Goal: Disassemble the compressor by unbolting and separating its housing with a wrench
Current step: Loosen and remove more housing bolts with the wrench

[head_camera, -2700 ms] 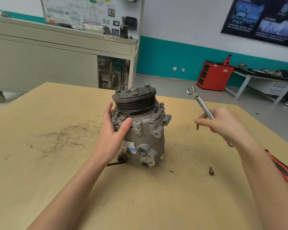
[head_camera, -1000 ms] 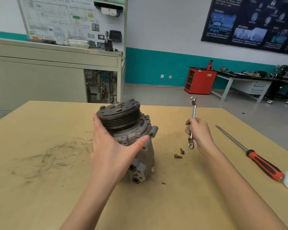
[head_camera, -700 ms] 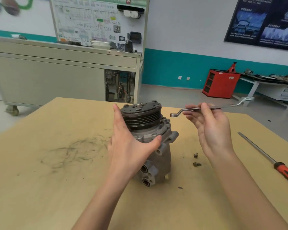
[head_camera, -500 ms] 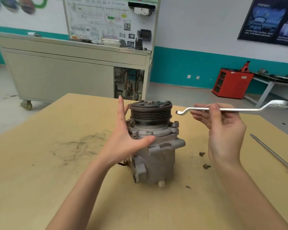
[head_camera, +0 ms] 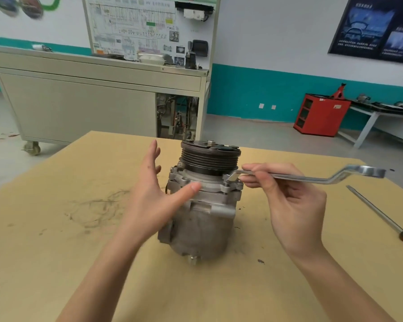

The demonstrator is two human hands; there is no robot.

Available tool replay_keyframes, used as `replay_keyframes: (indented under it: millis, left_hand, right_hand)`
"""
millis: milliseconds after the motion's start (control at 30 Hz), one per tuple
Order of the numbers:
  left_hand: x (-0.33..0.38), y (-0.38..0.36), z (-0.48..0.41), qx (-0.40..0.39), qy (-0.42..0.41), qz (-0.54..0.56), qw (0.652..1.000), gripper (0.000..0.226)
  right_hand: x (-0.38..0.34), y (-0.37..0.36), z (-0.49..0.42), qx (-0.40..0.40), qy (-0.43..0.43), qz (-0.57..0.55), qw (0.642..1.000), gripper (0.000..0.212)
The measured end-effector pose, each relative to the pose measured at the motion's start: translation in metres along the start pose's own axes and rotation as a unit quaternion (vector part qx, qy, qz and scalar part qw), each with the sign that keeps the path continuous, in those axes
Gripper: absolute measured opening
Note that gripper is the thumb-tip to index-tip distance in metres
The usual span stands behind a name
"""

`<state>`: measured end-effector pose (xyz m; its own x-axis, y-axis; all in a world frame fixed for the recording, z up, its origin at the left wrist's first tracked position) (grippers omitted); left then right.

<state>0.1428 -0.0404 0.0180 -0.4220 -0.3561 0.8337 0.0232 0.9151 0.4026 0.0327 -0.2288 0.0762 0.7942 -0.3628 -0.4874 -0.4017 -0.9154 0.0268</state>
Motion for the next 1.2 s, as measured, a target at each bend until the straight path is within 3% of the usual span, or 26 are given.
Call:
replay_keyframes:
  millis: [67,267,500,633,733,800,867,933,1000,1067,1133,1200]
  left_hand:
    - [0.018,-0.009,0.018,0.044,0.002,-0.048,0.998,0.129]
    - [0.047,-0.049,0.032,0.063,-0.046,-0.255,0.964,0.131]
    - [0.042,-0.039,0.027,0.103,-0.100,-0.188,0.972,0.120]
    - [0.029,-0.030,0.021,0.045,-0.098,-0.131,0.985,0.125]
    - [0.016,-0.027,0.018,-0.006,-0.085,-0.083,0.993,0.135]
    - [0.006,-0.021,0.014,-0.035,-0.066,-0.018,0.997,0.136]
    - [-0.004,-0.014,0.008,-0.051,-0.056,0.018,0.997,0.132]
    - [-0.012,-0.011,0.004,-0.062,-0.048,0.039,0.996,0.125]
    - [-0.019,-0.012,0.003,-0.068,-0.043,0.048,0.996,0.121]
    - [-0.024,-0.015,0.005,-0.067,-0.040,0.049,0.996,0.119]
    - [-0.028,-0.018,0.006,-0.065,-0.039,0.049,0.996,0.116]
    - [-0.029,-0.020,0.007,-0.065,-0.040,0.053,0.996,0.115]
  right_hand:
    - [-0.004,-0.001,-0.001,-0.009,0.027,0.041,0.999,0.017]
    - [-0.008,-0.005,-0.002,-0.020,0.075,0.088,0.993,0.019]
    - [0.000,-0.013,0.005,-0.053,0.068,0.019,0.996,0.019]
    - [0.035,-0.009,0.011,0.004,-0.076,-0.172,0.982,0.018]
    - [0.071,-0.017,0.008,0.003,-0.265,-0.352,0.898,0.025]
    - [0.084,-0.023,0.005,-0.004,-0.355,-0.396,0.847,0.028]
    - [0.088,-0.025,0.002,-0.004,-0.380,-0.399,0.835,0.026]
    - [0.081,-0.018,-0.003,0.006,-0.339,-0.337,0.879,0.023]
    - [0.058,-0.006,-0.011,0.012,-0.233,-0.216,0.948,0.023]
    - [0.025,-0.005,-0.018,-0.011,-0.114,-0.108,0.988,0.018]
    - [-0.006,-0.015,-0.022,-0.051,-0.006,0.009,0.999,0.017]
    - [-0.030,-0.030,-0.022,-0.083,0.100,0.149,0.980,0.021]
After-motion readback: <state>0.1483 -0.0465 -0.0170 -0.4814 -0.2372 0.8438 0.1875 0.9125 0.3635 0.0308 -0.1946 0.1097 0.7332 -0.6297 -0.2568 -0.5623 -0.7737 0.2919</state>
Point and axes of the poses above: each hand's wrist, its own z-axis away from the middle knuckle, its own y-axis out of the back of the hand, x = y × z, the point moved 8 cm from there along -z, towards the middle knuckle, and after that the axes turned 5 degrees about -z, right-handed, at the moved point
